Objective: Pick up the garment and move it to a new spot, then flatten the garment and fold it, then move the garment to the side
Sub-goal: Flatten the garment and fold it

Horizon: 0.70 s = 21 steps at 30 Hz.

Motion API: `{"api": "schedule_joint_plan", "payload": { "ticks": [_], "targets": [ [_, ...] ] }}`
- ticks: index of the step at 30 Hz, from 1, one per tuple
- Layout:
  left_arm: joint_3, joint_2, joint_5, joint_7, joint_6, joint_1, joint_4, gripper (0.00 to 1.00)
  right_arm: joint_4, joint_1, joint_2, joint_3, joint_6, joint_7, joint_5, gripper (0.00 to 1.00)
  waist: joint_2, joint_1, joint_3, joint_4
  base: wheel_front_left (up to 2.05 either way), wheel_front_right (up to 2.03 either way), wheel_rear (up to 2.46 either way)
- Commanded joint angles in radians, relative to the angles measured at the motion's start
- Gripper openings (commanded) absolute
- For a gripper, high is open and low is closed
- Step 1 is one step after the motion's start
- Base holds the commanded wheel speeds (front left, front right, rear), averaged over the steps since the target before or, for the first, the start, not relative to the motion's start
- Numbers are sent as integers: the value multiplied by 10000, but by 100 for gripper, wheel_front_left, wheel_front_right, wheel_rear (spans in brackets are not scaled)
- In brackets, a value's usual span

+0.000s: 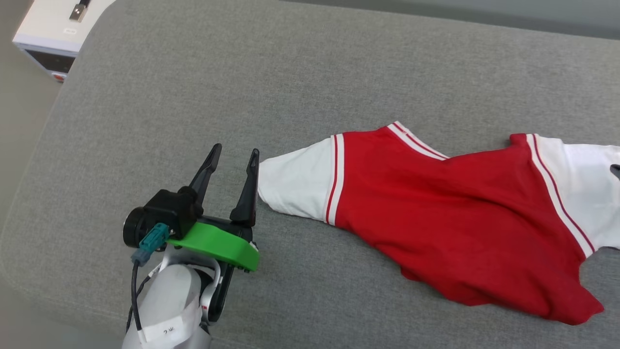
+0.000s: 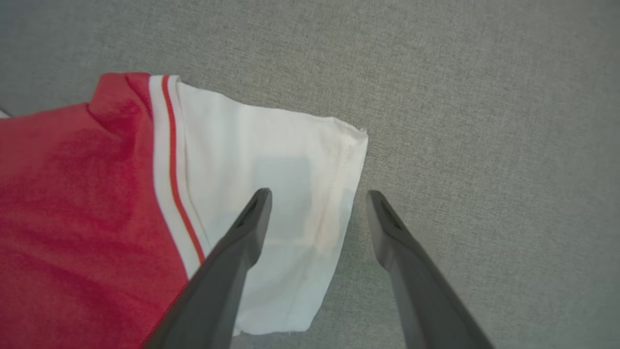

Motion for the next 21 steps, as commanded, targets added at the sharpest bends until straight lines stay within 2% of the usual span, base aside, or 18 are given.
{"api": "schedule_joint_plan", "payload": {
  "ticks": [1,4,5,15,16,17,18,21],
  "targets": [
    [15,-76,51,-56,-54,-232,-68,100,270,-308,-118,95,-9,42,0,100,0,0,589,539,0,0,0],
    [30,-148,53,-56,-98,-341,-133,100,815,-729,-304,270,-9,-63,-137,100,0,0,781,687,0,0,0],
    [41,-220,65,-56,-134,-430,-184,100,1332,-1008,-430,509,-9,-287,-179,100,0,0,917,813,0,0,0],
    [224,-333,143,-56,-199,-454,-185,100,2441,-777,-310,1393,-9,-732,398,100,0,0,1005,933,0,0,0],
    [266,-329,147,-56,-204,-450,-164,100,2503,-721,-290,1507,-9,-732,497,76,0,0,993,914,0,0,0],
    [301,-322,149,-56,-208,-448,-141,100,2525,-685,-270,1593,-9,-745,559,42,0,0,979,892,0,0,0],
    [341,-315,150,-56,-212,-448,-114,100,2533,-656,-253,1669,-9,-786,609,0,0,0,957,861,0,0,0],
    [477,-292,155,-57,-217,-433,-7,100,2480,-570,-193,1749,-9,-1083,670,0,0,0,817,718,0,0,0]
  ]
}}
